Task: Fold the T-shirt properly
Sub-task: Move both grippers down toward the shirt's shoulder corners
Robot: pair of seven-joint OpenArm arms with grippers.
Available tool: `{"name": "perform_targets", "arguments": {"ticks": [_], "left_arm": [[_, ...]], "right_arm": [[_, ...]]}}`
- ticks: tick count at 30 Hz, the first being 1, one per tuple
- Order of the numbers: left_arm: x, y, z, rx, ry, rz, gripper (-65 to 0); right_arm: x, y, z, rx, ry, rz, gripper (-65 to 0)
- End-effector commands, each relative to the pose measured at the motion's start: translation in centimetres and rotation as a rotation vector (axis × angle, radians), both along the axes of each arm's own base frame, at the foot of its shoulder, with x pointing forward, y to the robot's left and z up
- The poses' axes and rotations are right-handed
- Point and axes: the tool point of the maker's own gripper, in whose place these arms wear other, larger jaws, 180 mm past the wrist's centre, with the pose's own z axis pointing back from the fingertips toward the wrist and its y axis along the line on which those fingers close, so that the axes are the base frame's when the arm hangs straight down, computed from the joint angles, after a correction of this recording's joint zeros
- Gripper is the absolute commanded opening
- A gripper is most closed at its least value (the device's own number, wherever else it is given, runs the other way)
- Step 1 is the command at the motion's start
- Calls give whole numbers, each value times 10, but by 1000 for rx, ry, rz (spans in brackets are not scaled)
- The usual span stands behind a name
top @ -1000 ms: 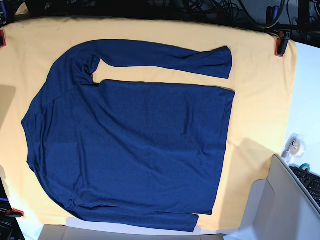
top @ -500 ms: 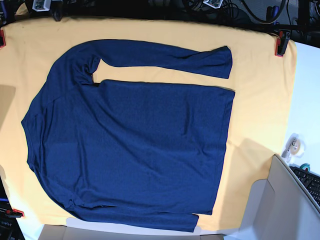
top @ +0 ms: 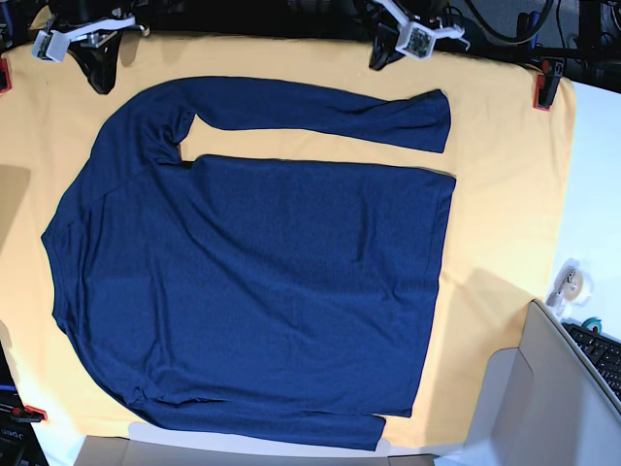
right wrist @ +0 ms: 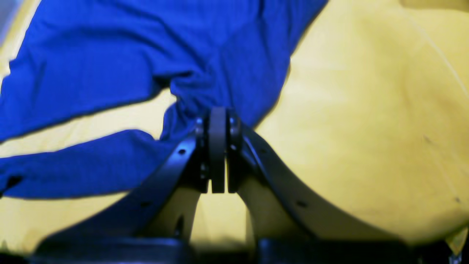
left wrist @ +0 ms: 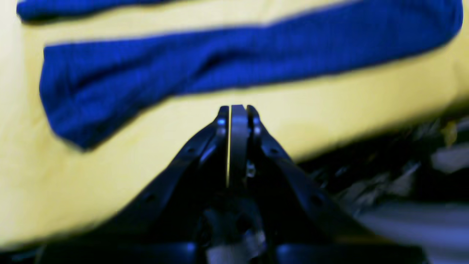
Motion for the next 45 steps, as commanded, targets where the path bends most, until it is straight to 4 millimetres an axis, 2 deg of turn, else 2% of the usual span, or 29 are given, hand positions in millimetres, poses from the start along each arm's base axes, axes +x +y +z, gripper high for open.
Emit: {"name": "perform_targets", "arguments": {"ticks": [1, 4, 7, 10, 14, 21, 25, 28, 34, 41, 45], "left_arm": [[12, -1, 11, -71, -27, 34, -650], [26, -2, 16, -158, -24, 66, -626], [41, -3, 22, -263, -20, 113, -576], [53, 2, 27, -295, -38, 142, -549], [59, 4, 26, -284, -35, 137, -525], [66, 1, 22, -264, -5, 110, -484], [68, 2, 22, -263, -10, 110, -460], [68, 2, 22, -263, -10, 109, -455], [70, 5, 23, -256, -15, 116, -455], [67, 9, 17, -234, 20, 116, -455], [70, 8, 16, -228, 28, 106, -455]], "right_arm": [[6, 0, 12, 11, -53, -5, -650], [20, -3, 17, 70, -104, -39, -650], [33, -15, 22, 147, -156, -103, -650], [37, -23, 19, 218, -170, -152, -633], [41, -31, 14, 307, -185, -211, -568], [41, -48, -10, 500, -185, -355, -564], [49, -40, -17, 668, -153, -363, -500], [53, -32, -23, 696, -116, -333, -468], [42, -20, -38, 736, -57, -345, -471], [9, -26, -57, 708, 62, -436, -472], [7, -23, -55, 715, 68, -458, -472]]}}
